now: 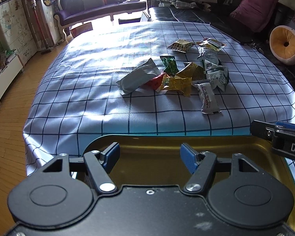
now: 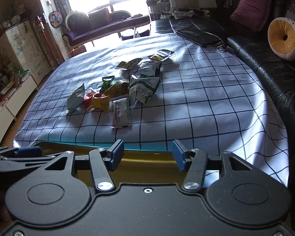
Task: Organize snacks
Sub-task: 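Grasp the white-green snack bag with the right tool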
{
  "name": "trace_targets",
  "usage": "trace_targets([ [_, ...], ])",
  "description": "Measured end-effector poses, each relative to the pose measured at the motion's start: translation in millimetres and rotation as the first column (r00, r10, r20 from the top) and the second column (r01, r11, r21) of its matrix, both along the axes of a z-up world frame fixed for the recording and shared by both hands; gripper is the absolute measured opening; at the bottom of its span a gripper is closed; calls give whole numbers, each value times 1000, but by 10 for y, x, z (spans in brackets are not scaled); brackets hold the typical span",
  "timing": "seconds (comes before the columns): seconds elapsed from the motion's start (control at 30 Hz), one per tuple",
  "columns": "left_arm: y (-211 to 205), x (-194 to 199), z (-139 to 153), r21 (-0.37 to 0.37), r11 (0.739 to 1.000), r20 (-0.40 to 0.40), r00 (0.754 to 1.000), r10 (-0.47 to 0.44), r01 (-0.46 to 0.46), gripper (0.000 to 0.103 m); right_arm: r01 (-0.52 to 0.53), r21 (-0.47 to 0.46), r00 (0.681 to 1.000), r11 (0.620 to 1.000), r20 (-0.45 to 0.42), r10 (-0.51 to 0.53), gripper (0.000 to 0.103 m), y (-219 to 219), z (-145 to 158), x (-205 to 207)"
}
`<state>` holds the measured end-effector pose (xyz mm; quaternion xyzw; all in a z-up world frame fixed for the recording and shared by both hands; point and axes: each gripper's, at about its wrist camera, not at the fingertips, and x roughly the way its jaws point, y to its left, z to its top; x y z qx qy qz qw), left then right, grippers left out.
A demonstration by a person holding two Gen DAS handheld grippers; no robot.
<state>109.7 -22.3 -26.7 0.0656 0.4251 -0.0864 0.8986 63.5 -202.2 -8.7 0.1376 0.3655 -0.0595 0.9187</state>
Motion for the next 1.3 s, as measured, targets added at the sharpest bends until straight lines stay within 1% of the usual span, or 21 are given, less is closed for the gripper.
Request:
trace_targets([
  [0.1,-20,100,-8,3,1000,-4,1000,-7,7,71,27,-8,1000,1000,-6,-27,59,-37,0,135],
  [0.2,-38,188,-13,17,1000,9,1000,-9,9,71,41,-8,999,999,-14,-41,59,-82,-21,267],
  [0.3,-37,307,-2,17,1000,28,999,18,-19,71,49,3,999,999,-19,-49,59,-111,-60,369],
  [0.43,44,420,6,-42,997,72,995,61,-59,71,63,22,998,998,-2,-63,59,-137,-85,482],
  [0.5,68,466,-10,-59,995,89,993,80,-75,71,60,30,998,998,11,-60,59,-138,-91,534],
  [0.63,87,555,-76,-34,997,80,994,77,-74,71,45,26,998,999,35,-46,59,-121,-101,637],
  [0.83,111,675,-84,-8,999,99,994,53,-53,71,33,22,998,999,48,-34,59,-124,-120,832],
  [0.93,120,739,-49,-2,999,85,995,46,-46,71,34,3,998,999,53,-34,59,-119,-134,939],
  [1.1,125,745,-61,-8,1000,65,998,24,-23,71,47,17,998,999,50,-47,59,-138,-191,1077],
  [1.3,134,741,-101,-41,998,32,998,51,-50,71,22,14,998,1000,51,-22,59,-88,-267,1128],
])
